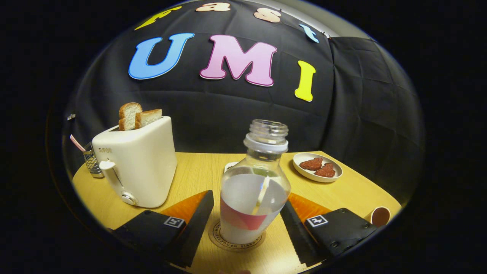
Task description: Take the bottle from table, then pour the juice into the cup, finally place the bottle on the coaster
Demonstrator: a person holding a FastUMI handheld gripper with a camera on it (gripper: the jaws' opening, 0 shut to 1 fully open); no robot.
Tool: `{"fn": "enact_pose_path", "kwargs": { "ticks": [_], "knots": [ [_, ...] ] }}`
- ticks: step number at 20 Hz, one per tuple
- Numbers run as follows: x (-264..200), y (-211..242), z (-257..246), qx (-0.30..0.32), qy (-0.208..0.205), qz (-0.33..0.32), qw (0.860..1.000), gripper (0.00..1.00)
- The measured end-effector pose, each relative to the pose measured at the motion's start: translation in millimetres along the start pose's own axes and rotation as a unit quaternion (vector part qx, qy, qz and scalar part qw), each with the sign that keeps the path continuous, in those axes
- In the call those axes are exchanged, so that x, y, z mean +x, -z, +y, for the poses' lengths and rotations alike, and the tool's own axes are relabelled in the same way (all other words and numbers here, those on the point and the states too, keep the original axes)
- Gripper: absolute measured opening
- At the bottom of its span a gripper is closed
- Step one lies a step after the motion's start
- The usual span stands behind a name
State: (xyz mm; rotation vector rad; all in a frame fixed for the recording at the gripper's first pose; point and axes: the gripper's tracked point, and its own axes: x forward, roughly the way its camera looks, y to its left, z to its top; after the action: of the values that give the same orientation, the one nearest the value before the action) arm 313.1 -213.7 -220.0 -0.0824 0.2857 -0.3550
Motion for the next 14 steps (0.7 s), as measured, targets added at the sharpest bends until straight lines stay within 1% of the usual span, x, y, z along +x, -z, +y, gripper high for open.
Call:
{"fn": "enact_pose_path", "kwargs": {
  "ticks": [1, 3, 6, 8, 10, 14],
  "knots": [
    [-4.6, -4.5, -0.4, -0.003, 0.001, -0.004, 1.000, 0.98],
    [-18.0, -13.7, -2.1, -0.009, 0.009, -0.011, 1.000, 0.97],
    [-44.1, -19.0, -7.9, 0.012, 0.024, -0.013, 1.000, 0.97],
    [-68.6, -25.3, -12.9, 0.012, 0.030, -0.013, 0.999, 0.97],
    [-95.0, -39.6, -12.7, 0.018, 0.021, -0.028, 0.999, 0.97],
    [-162.3, -78.2, -24.2, 0.056, 0.015, -0.071, 0.996, 0.97]
  ]
}}
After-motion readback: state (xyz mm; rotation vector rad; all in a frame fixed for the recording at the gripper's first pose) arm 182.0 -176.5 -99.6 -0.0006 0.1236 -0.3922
